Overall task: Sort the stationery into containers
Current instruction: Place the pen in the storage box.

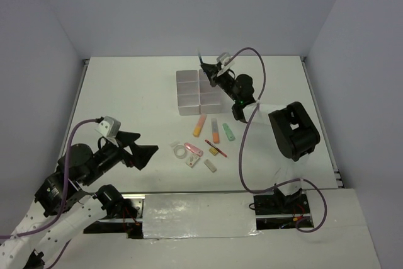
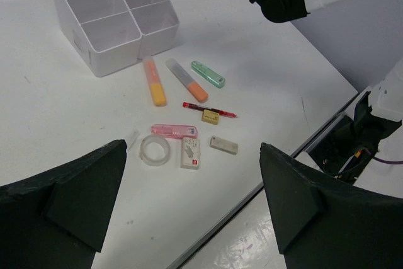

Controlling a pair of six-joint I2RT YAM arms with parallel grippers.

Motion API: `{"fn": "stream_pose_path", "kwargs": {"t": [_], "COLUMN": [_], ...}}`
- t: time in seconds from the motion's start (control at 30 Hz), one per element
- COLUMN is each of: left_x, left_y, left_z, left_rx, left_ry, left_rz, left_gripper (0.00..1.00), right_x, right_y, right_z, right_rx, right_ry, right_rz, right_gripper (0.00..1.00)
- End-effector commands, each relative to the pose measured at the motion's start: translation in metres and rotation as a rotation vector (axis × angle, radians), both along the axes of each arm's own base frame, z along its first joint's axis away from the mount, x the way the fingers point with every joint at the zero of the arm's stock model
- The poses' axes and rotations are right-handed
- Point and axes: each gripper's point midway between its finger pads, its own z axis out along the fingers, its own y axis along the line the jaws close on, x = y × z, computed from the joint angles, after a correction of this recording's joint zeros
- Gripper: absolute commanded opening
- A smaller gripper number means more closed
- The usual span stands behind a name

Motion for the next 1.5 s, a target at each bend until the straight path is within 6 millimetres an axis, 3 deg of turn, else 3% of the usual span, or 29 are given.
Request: {"fn": "stream_pose_path", "kwargs": {"t": [0.0, 0.27, 0.63, 0.83, 1.27, 1.47], "left_x": [0.000, -0.003, -0.006, -0.004, -0.006, -0.007], "left_y": [-0.002, -0.004, -0.008, -0.007, -0.007, -0.007], "left_z": [0.011, 0.012, 0.013, 0.013, 0.014, 0.015], "left_rx": [-0.018, -0.021, -0.021, -0.017, -0.021, -0.021], "left_ry": [-0.056, -0.070, -0.075, -0.075, -0.084, -0.090], "left_rz": [-0.020, -0.041, -0.067, -0.063, -0.069, -0.076], "left_gripper": [0.99, 0.99, 0.99, 0.99, 0.99, 0.99], "right_x": [0.016, 0.043, 0.049, 0.036, 0.050, 0.051], "right_y": [0.005, -0.005, -0.016, -0.017, -0.022, -0.021], "right_z": [0.029, 0.019, -0.012, -0.020, -0.030, -0.032], "right_rx": [0.022, 0.030, 0.012, 0.049, 0.048, 0.043], "right_ry": [-0.104, -0.085, -0.035, -0.004, 0.050, 0.053], "right_rz": [0.018, 0.003, -0.019, 0.026, 0.011, 0.016], "right_gripper": [0.00, 0.00, 0.00, 0.06, 0.13, 0.30]}}
